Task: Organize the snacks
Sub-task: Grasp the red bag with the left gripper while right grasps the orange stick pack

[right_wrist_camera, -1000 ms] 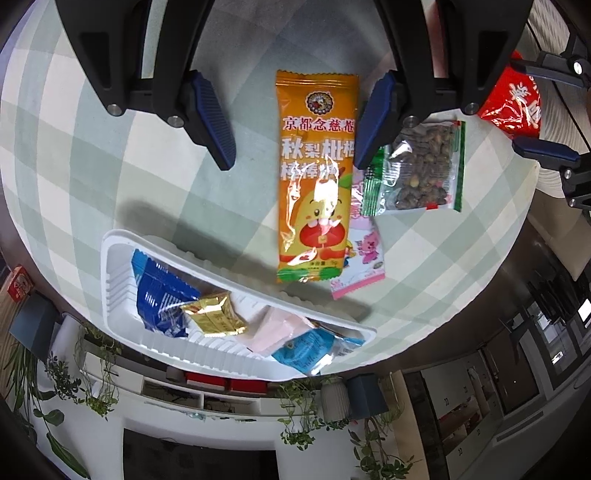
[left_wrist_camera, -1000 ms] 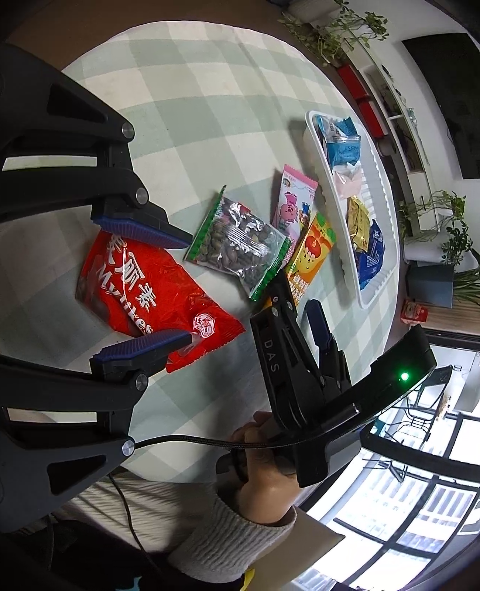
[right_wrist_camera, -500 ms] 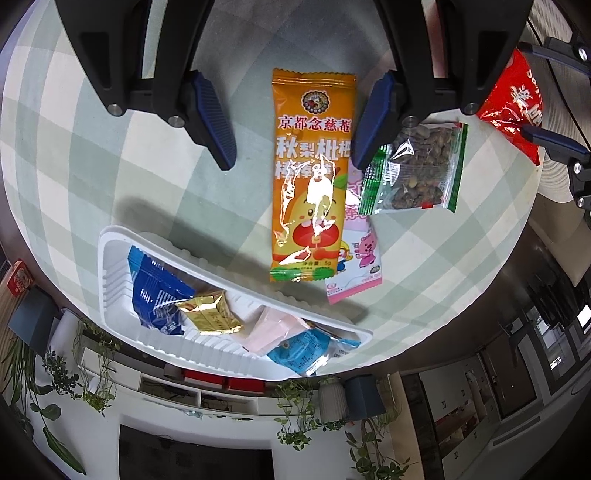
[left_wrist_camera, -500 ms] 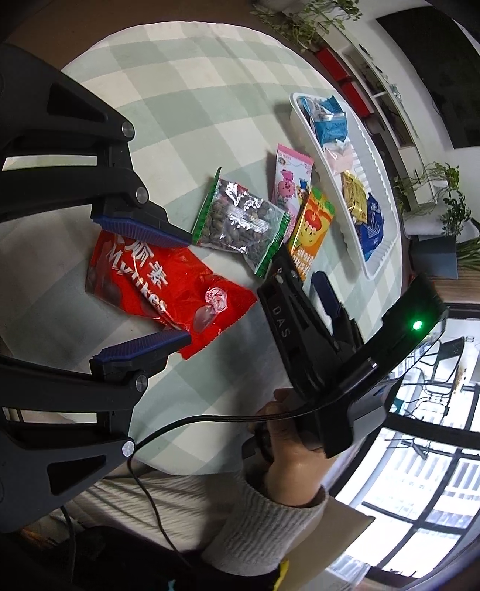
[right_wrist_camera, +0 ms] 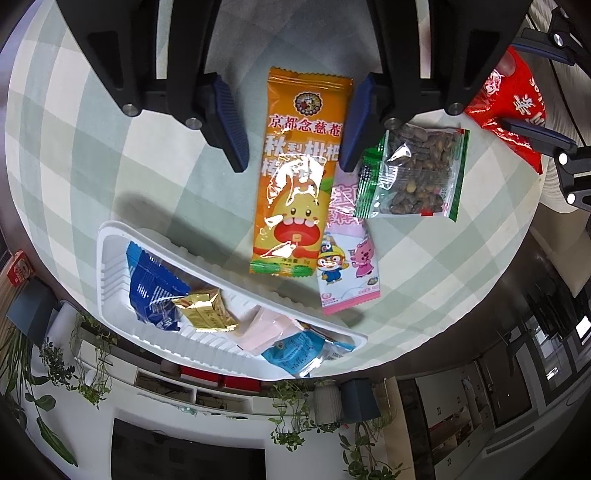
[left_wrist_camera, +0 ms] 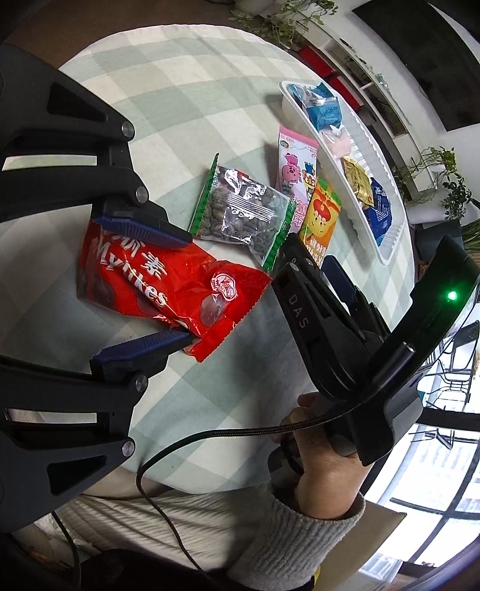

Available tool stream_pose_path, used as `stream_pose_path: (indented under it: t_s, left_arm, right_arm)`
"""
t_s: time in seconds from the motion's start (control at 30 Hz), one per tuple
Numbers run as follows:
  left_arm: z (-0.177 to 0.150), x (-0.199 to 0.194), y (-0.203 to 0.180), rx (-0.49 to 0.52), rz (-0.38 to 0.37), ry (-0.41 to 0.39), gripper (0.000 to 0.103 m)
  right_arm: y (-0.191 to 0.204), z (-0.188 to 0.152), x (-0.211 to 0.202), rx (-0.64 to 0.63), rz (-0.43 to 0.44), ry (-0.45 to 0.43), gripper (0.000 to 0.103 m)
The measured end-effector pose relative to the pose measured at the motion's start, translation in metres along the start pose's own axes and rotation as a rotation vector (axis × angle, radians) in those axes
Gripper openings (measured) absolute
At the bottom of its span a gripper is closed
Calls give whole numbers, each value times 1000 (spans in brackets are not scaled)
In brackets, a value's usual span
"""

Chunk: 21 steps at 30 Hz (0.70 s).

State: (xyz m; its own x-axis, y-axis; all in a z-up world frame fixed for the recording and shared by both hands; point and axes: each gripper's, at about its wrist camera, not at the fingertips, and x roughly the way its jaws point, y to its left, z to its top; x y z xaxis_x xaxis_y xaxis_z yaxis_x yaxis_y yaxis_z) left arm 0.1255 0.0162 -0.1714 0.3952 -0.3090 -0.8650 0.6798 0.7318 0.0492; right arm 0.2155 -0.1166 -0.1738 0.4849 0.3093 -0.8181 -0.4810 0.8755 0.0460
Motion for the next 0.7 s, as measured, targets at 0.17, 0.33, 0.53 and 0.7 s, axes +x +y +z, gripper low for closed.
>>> stream_pose_path:
  t_s: [0.17, 0.33, 0.53, 0.7]
  left_arm:
    - [0, 4, 2, 5, -2, -5, 47]
    - [-3, 10, 6, 0, -21, -20, 46]
    - [-1, 15, 11, -44, -43, -37, 40]
    - [0, 11, 15, -73, -57, -54, 31]
  right_arm:
    - [0, 0, 0, -4, -2, 2, 52]
    - [-1, -1, -2, -4, -3, -1, 47]
    - [-2, -2, -3, -4, -2, -4, 41]
    - [-6, -2, -5, 24, 23, -6, 40]
